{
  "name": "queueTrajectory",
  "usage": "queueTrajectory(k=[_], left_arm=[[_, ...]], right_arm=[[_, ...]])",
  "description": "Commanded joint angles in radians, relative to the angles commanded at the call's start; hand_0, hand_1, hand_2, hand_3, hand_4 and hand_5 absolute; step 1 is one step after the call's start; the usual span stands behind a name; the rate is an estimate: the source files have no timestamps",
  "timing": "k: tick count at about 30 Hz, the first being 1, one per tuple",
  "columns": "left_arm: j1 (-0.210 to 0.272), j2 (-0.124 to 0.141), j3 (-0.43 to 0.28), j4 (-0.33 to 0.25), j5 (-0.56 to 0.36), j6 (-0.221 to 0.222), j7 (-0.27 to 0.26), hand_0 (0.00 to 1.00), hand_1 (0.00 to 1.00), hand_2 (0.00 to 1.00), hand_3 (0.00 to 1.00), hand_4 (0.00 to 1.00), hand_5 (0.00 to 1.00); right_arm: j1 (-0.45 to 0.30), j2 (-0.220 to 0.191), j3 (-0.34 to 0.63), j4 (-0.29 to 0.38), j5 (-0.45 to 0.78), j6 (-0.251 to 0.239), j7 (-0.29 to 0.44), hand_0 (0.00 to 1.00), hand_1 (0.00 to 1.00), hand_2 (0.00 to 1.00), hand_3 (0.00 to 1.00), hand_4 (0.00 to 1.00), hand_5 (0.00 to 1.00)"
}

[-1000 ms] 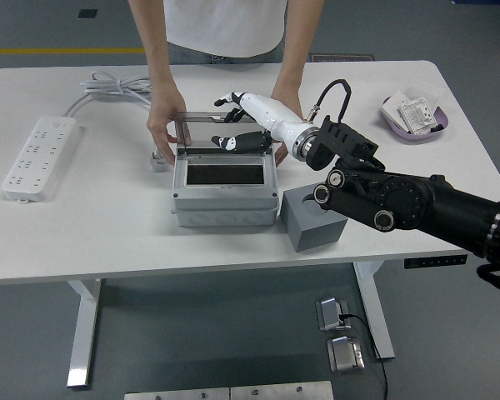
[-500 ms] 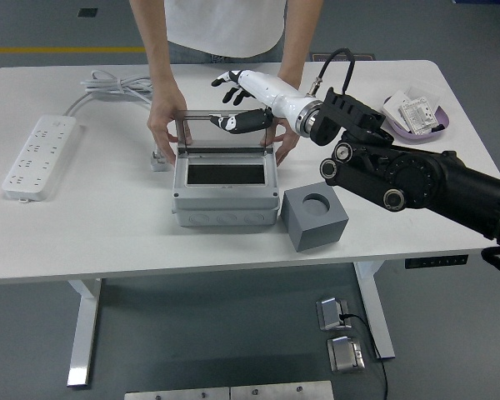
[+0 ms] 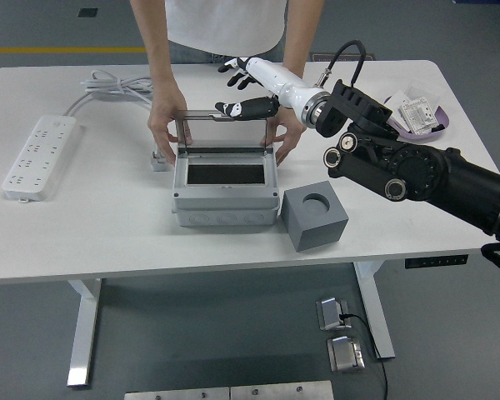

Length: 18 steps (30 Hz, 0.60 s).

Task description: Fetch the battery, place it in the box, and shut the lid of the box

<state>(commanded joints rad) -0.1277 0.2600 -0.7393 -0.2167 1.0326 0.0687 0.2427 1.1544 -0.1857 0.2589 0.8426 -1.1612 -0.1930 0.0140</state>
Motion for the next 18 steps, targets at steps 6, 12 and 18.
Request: queueTrajectory(k=[6,12,18], left_arm=[[-0.005,0.003,-0.002,0.0,0.001,-0.001,0.001,0.644,0.664,0.558,0.53,0.378,0.002],[-0.01,0.003,-0.005,0.0,0.002,0.0,0.002,0.644,0.661,0.558,0.529,0.37,0.002],[-0.012,0.002,-0.006,0.0,0.001,0.001,0.001,0.642,0.659,0.558,0.53,0.364,0.002]], right_arm=[[-0.001,0.012,-0.015,-0.069,0.055,0.003,0.013,0.828,0.727,0.762,0.868,0.791,0.428],[-0.026,0.029,-0.048,-0.112,0.111,-0.01,0.032,0.841,0.735,0.769,0.877,0.822,0.49],[-0.042,0.035,-0.064,-0.11,0.119,-0.018,0.038,0.864,0.765,0.817,0.892,0.912,0.688]])
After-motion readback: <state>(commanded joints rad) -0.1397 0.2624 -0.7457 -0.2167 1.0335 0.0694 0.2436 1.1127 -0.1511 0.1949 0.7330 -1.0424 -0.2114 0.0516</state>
